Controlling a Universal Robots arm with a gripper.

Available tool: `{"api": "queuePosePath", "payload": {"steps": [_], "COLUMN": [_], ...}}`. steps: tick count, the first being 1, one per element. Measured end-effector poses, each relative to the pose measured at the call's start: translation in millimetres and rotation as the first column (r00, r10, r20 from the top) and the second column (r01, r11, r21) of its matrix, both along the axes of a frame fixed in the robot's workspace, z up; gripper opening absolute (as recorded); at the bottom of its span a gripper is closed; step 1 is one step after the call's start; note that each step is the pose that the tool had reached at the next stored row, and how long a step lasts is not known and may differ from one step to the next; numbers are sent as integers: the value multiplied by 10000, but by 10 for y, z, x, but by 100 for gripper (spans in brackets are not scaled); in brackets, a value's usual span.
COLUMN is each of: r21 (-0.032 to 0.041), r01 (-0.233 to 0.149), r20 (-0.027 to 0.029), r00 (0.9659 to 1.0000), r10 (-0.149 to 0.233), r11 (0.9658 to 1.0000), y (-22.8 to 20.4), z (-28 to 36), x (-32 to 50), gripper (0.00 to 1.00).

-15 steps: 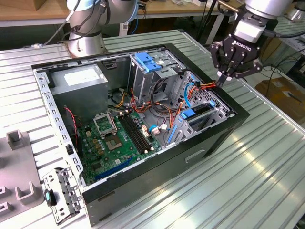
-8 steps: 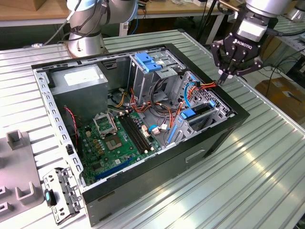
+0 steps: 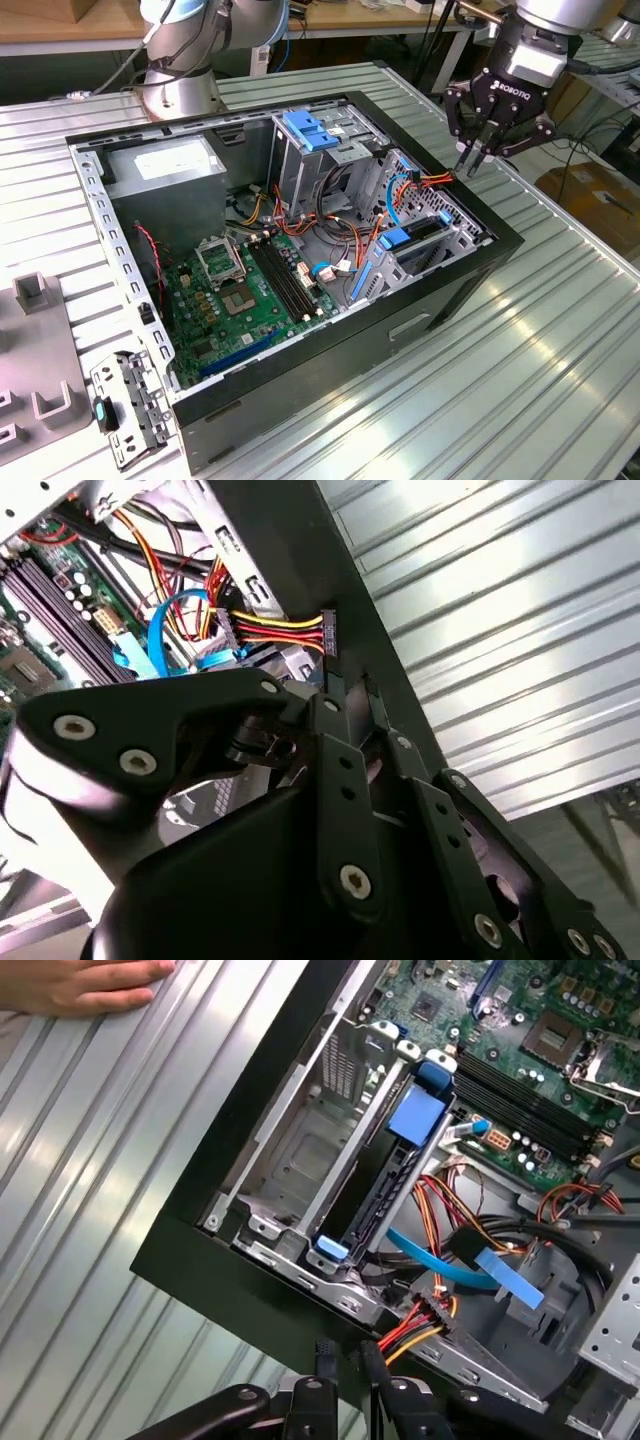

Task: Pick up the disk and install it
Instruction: 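Insert the first disk wire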

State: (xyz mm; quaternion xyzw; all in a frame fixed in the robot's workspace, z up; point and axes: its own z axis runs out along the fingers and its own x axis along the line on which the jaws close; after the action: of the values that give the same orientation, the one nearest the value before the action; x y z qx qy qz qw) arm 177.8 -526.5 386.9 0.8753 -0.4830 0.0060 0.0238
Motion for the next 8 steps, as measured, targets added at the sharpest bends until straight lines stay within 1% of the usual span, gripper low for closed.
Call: {"api": "queuePosePath", "payload": {"steps": [2,3,4,5,6,7,8], "r21": [-1,-1,7,18,28,49,61], "r01": [-347,-789,-1101,-1363,-1542,-1901,-2104], "r20": [-1,0,0,2,4,7,9], "r00": [9994,9969,9939,9907,9880,9818,9776], "r10": [347,789,1101,1363,1542,1901,2104], "r11": [9994,9969,9939,9907,9880,9818,9776], "y": [0,0,-1,0,0,0,0], "z": [-7,-19,-36,-48,-56,-72,-81], "x": [-1,0,-1,-1,-1,-1,-1], "gripper": [24,25,31,31,31,31,31]}}
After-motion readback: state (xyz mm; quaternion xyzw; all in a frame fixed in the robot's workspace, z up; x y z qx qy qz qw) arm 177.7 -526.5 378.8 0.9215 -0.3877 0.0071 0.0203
